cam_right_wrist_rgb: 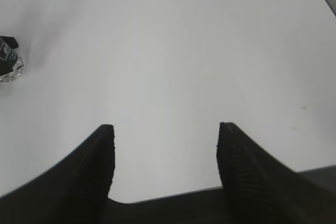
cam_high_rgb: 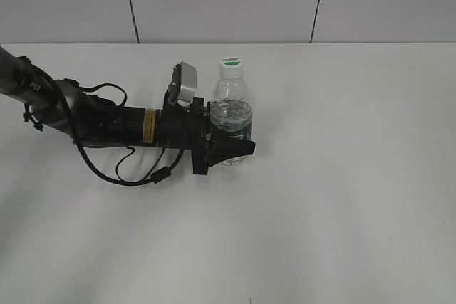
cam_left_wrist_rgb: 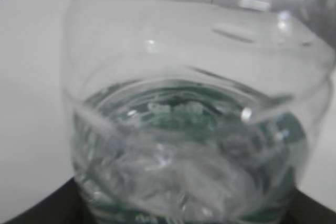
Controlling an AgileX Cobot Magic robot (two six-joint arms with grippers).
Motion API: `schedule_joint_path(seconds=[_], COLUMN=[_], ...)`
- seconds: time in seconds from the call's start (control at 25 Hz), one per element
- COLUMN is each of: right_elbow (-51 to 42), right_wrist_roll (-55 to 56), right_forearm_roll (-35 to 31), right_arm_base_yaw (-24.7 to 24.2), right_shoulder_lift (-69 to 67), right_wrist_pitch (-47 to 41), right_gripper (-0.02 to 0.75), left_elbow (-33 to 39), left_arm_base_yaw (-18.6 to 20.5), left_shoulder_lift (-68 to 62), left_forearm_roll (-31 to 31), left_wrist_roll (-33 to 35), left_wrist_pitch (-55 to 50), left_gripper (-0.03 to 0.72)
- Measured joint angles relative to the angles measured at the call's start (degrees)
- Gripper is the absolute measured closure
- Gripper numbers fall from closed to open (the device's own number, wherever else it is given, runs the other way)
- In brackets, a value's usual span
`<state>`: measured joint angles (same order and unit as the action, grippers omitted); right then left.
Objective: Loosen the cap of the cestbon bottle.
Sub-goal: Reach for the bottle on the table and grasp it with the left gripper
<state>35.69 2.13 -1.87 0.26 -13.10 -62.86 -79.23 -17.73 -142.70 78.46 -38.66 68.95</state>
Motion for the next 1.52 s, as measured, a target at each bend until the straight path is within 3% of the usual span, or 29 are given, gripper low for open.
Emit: schedule_joint_path(seconds=[0.28,0.48,0.76,1.0,1.12,1.52], right_elbow=[10.6,20.1,33.7,42.7,47.1,63.7], right_wrist_roll=[7.8,8.9,8.5,6.2,6.0,7.7], right_forearm_roll=[-1.2,-2.3,-5.1,-12.1,-12.7,-12.5], right_arm_base_yaw=[0.0,0.0,0.0,0.1,2.0,14.9], right_shoulder_lift=[-21.0,-37.4,-50.4,-65.6,-72.2,-90.7], right_wrist_pitch=[-4.3,-6.5,-7.0,-7.0,-6.9,-6.9], right_gripper=[0.269,0.269,0.269,0.269,0.269,0.269], left_elbow=[0.0,0.0,0.0,0.0,0.0,-0.1], left_arm_base_yaw=[0.0,0.0,0.0,-0.1,-0.1,-0.2], left_shoulder_lift=[0.0,0.0,0.0,0.0,0.0,0.0], left_forearm_roll=[0.0,0.0,0.0,0.0,0.0,0.0], left_wrist_roll=[0.0,0.0,0.0,0.0,0.0,0.0], left_wrist_pitch=[0.1,0.1,0.1,0.2,0.2,0.2], left_gripper=[0.278,0.278,0.278,0.278,0.278,0.278])
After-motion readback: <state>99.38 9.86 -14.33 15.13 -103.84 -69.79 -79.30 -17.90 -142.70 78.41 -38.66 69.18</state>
